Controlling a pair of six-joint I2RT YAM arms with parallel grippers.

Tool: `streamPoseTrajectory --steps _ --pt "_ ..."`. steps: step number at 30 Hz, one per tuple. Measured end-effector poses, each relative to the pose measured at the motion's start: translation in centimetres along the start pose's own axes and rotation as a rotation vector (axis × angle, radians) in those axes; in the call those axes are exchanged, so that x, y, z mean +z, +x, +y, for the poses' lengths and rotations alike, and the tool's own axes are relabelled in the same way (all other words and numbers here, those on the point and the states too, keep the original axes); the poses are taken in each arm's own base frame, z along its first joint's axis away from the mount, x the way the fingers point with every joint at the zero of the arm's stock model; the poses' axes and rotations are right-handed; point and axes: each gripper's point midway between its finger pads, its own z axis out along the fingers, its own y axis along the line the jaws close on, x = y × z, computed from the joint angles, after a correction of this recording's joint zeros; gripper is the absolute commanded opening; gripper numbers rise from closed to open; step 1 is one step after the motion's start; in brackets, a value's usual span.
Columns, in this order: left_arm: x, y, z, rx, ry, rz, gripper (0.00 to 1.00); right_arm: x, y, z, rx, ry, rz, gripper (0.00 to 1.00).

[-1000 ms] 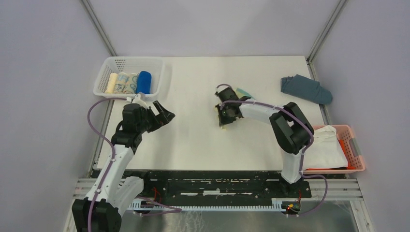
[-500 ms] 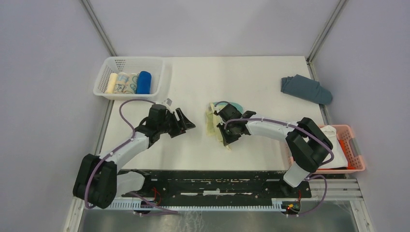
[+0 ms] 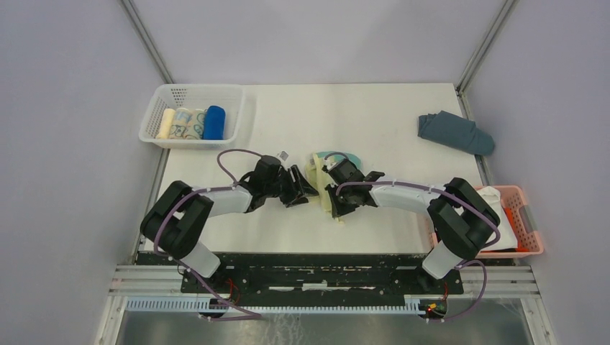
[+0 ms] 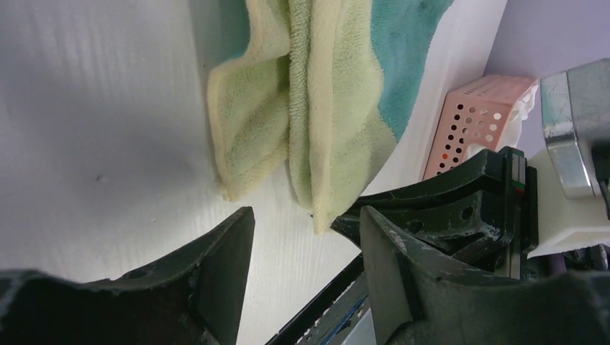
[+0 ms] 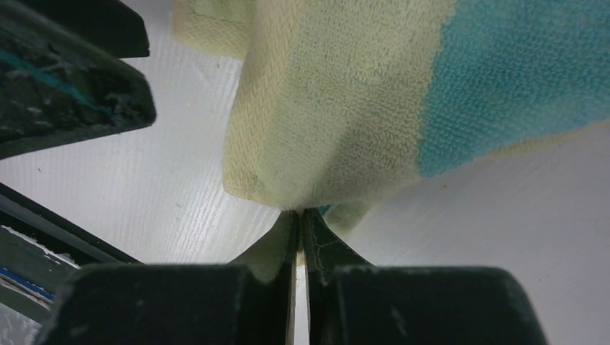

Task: Roll the towels
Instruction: Move the towel to the center of the board, then pick up the towel at the center of the board.

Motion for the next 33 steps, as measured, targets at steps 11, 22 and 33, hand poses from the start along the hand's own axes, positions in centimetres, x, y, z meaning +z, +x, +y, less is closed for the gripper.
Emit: streamPoseTrajectory --steps 11,22,33 --pt "2.3 1.4 -1.5 -0.002 0.048 0.058 0.5 0.2 -0.2 -0.4 0.037 0.018 -0.04 0.09" --pt "3.6 2.9 -1.8 -0.003 0.054 0.125 0.39 0.1 -0.6 -0.6 0.054 0.03 -0.07 0.08" --pt "3.4 1.9 -2.9 -0.01 0.081 0.112 0.03 -1.0 -1.2 -1.6 0.049 0.088 -0.113 0.05"
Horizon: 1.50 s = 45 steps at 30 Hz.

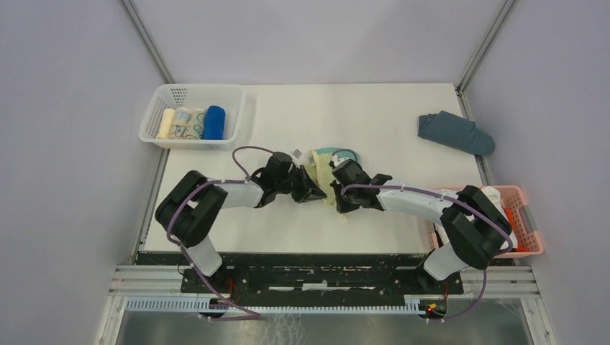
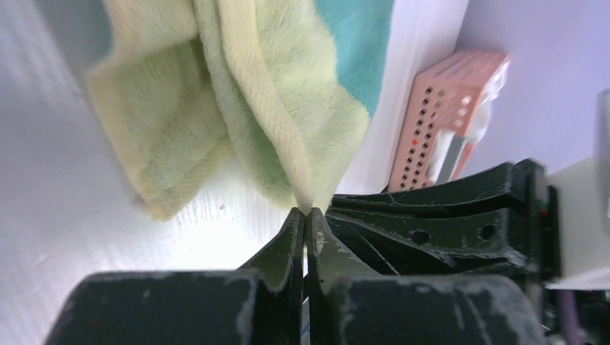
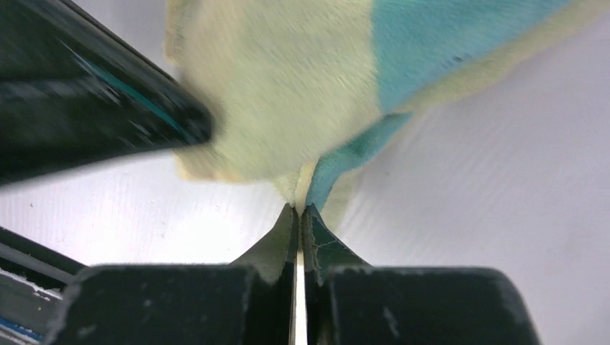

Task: Roll the towels
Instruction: Pick up the towel at the center of the board, then place the towel at the center of the board.

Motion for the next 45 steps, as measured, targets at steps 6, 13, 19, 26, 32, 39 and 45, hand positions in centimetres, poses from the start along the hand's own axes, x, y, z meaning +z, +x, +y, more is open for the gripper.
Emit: streamPoseTrajectory --steps 6,13,19,26,32,39,45 --pt "-5.9 -7.8 -2.1 -0.001 0.007 -0.193 0.03 -2.7 -1.5 -2.5 -0.042 0.115 -0.081 0.01" --pt "-17.3 -20.1 -7.0 0.127 0.0 -0.524 0.03 -6.3 -4.9 -8.9 -0.027 0.333 -0.139 0.0" --pt "-25.5 -25.8 -8.3 0.172 -0.047 -0.71 0.03 -11.0 -10.5 -14.7 0.057 0.486 -0.26 0.0" --pt "-31.1 -28.1 -11.3 0.244 -0.025 -0.809 0.03 -18.0 -17.1 -17.9 0.079 0.593 -0.438 0.03" --pt "-30.4 -25.6 -11.3 0.272 0.02 -0.743 0.03 -21.3 -19.5 -17.5 0.046 0.584 -0.51 0.03" --pt "-30.2 -19.7 -11.1 0.27 0.034 -0.627 0.03 -21.9 -18.0 -15.1 -0.055 0.442 -0.399 0.08" --pt "-30.9 -16.4 -10.5 0.301 0.007 -0.623 0.03 -21.4 -18.4 -14.1 -0.096 0.385 -0.31 0.18"
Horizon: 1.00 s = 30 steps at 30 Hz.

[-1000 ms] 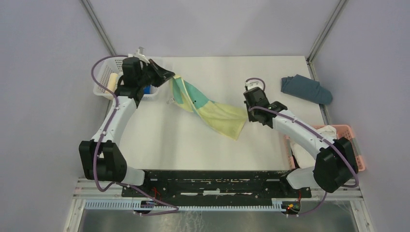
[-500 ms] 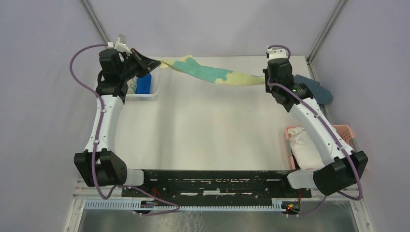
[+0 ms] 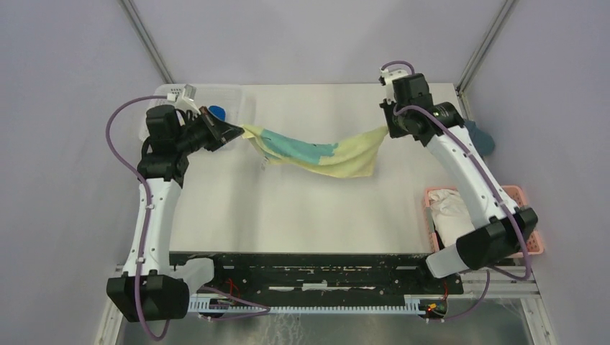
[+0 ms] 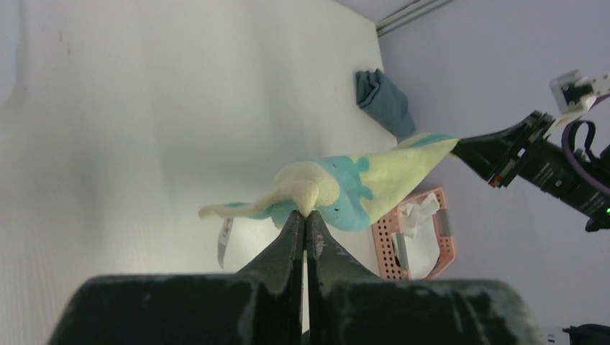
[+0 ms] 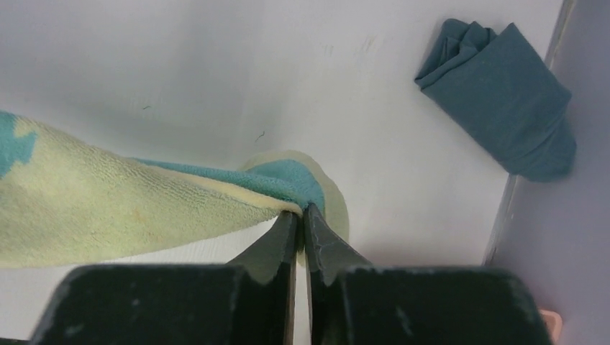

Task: Roll the towels
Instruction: Place the towel at the center of the board, then flatten out the towel at the center of the board.

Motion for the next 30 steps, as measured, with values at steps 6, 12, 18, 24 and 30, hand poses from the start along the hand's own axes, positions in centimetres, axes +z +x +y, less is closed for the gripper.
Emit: streamPoseTrajectory --steps 6,12,18,24,30 --pt "2.4 7.4 7.9 -0.155 -0.14 0.157 0.04 9.0 2.2 0.7 -0.018 0.057 0.197 0.47" --pt "3.2 12.3 13.0 -0.253 -0.269 0.253 0.04 14.0 3.7 1.8 0.033 0.068 0.301 0.6" --pt "3.3 12.4 14.1 -0.242 -0.302 0.23 0.05 11.4 7.0 3.5 0.128 -0.016 0.304 0.68" --pt "3.4 12.3 14.3 -0.236 -0.306 0.22 0.05 10.4 14.0 6.4 0.201 -0.111 0.419 0.64" --pt "3.5 12.4 14.5 -0.238 -0.309 0.223 0.05 11.7 16.3 10.1 0.192 -0.153 0.456 0.54"
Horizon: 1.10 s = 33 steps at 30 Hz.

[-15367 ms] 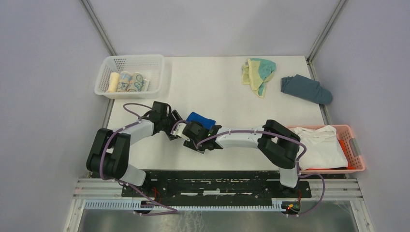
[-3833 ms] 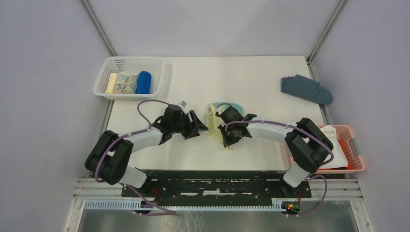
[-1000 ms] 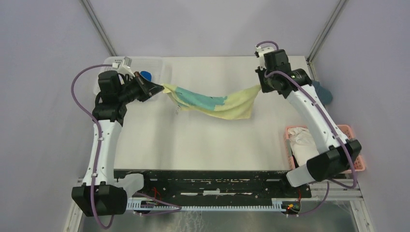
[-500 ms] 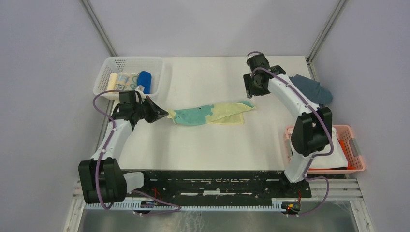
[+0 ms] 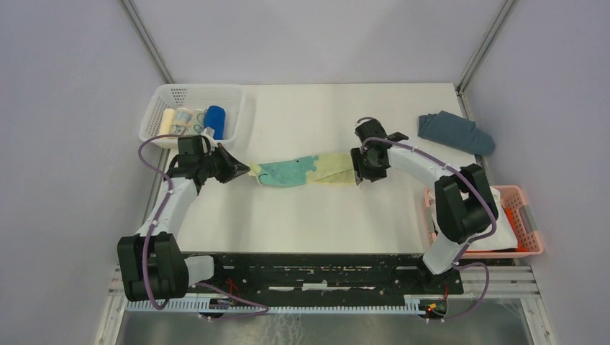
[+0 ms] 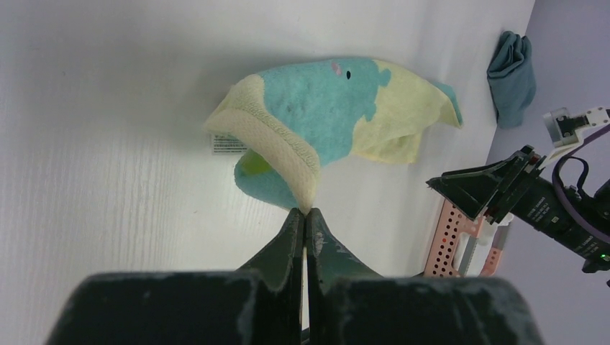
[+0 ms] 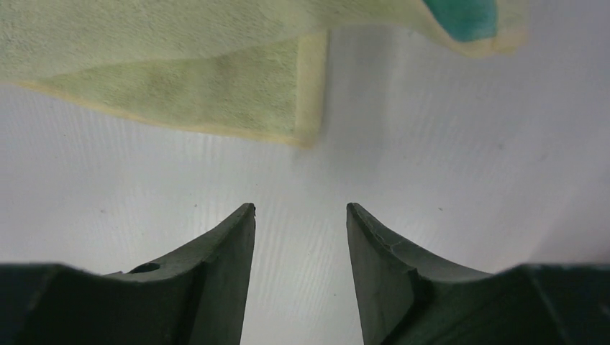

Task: Roll the towels
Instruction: Flatten out the towel at the center of the board.

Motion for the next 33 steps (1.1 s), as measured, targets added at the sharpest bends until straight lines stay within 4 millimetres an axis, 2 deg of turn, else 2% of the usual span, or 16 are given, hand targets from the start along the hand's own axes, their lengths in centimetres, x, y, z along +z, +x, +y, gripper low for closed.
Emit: streamPoseTrajectory --steps 5,9,18,21,24,28,33 --pt "0.1 0.1 0.1 -0.003 -0.004 0.005 0.05 2.0 -0.2 1.7 -0.003 0.008 -0.013 0.45" --pt "0.1 0.1 0.2 0.006 -0.005 0.004 0.05 3.2 -0.5 1.2 0.021 0.052 -0.023 0.39" --pt "0.1 0.0 0.3 0.015 -0.01 0.0 0.05 5.2 -0.7 0.3 0.057 0.119 -0.021 0.37" --pt "0.1 0.0 0.4 0.015 -0.012 -0.001 0.04 5.4 -1.1 0.5 0.063 0.117 -0.033 0.33" --pt "0.2 -0.1 0.5 0.015 -0.017 -0.004 0.04 5.5 -1.2 0.6 0.072 0.11 -0.036 0.16" --pt "0.2 -0.2 0.6 0.015 -0.027 -0.009 0.03 5.5 -1.4 1.0 0.076 0.103 -0.044 0.02" --pt "0.1 -1.0 0.8 0.019 -0.048 -0.034 0.03 4.2 -0.7 -0.1 0.049 0.137 -0.022 0.0"
